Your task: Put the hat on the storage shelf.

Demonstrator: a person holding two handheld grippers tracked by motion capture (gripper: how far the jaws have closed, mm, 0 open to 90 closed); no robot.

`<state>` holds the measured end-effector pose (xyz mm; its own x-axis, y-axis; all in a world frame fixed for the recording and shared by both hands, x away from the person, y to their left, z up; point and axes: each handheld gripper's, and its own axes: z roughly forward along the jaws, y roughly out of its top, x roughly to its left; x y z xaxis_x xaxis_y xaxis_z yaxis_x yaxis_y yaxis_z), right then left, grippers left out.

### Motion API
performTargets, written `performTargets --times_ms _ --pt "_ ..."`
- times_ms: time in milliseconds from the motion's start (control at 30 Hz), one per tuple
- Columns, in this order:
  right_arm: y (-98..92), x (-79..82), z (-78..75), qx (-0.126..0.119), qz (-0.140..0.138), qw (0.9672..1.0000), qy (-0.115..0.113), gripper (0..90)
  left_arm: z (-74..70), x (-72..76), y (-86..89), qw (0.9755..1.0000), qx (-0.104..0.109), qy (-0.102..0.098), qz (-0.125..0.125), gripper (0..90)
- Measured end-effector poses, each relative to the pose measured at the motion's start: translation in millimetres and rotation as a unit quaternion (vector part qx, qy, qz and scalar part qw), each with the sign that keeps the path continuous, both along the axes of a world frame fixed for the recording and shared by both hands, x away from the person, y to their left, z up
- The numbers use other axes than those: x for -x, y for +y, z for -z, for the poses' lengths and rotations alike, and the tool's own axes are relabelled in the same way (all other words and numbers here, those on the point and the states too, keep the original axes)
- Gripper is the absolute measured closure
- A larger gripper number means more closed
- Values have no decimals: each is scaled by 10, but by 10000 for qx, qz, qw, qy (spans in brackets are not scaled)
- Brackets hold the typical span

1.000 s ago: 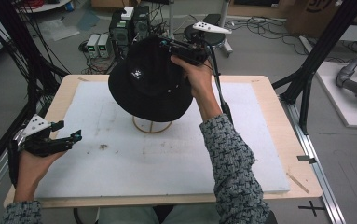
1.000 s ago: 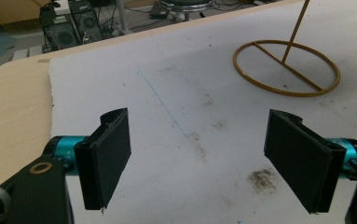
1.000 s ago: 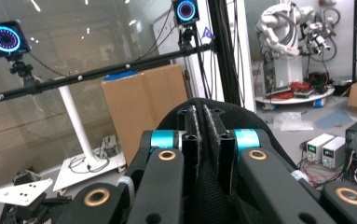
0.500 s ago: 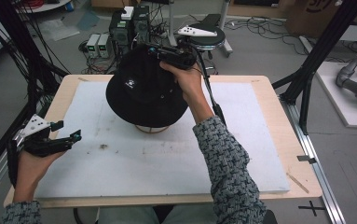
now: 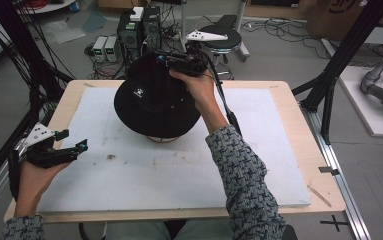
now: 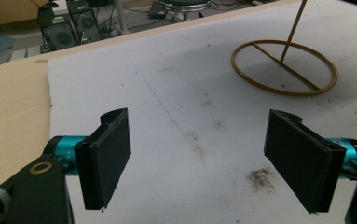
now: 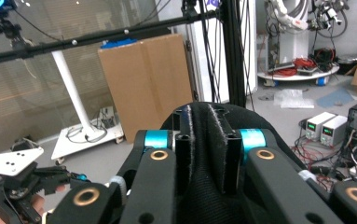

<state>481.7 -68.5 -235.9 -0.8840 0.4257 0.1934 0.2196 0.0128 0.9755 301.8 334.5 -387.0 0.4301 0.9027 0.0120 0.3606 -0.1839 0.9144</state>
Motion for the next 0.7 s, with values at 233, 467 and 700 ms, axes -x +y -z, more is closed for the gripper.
performTargets --times_ms 233,467,700 --pt "63 -9 48 218 33 9998 -9 796 1 2 5 10000 -2 -3 -9 230" --pt "72 -3 65 410 85 9991 2 765 -5 6 6 10000 -5 -3 6 230" --pt "45 -2 126 322 113 9994 17 684 2 3 0 10000 -11 9 17 230"
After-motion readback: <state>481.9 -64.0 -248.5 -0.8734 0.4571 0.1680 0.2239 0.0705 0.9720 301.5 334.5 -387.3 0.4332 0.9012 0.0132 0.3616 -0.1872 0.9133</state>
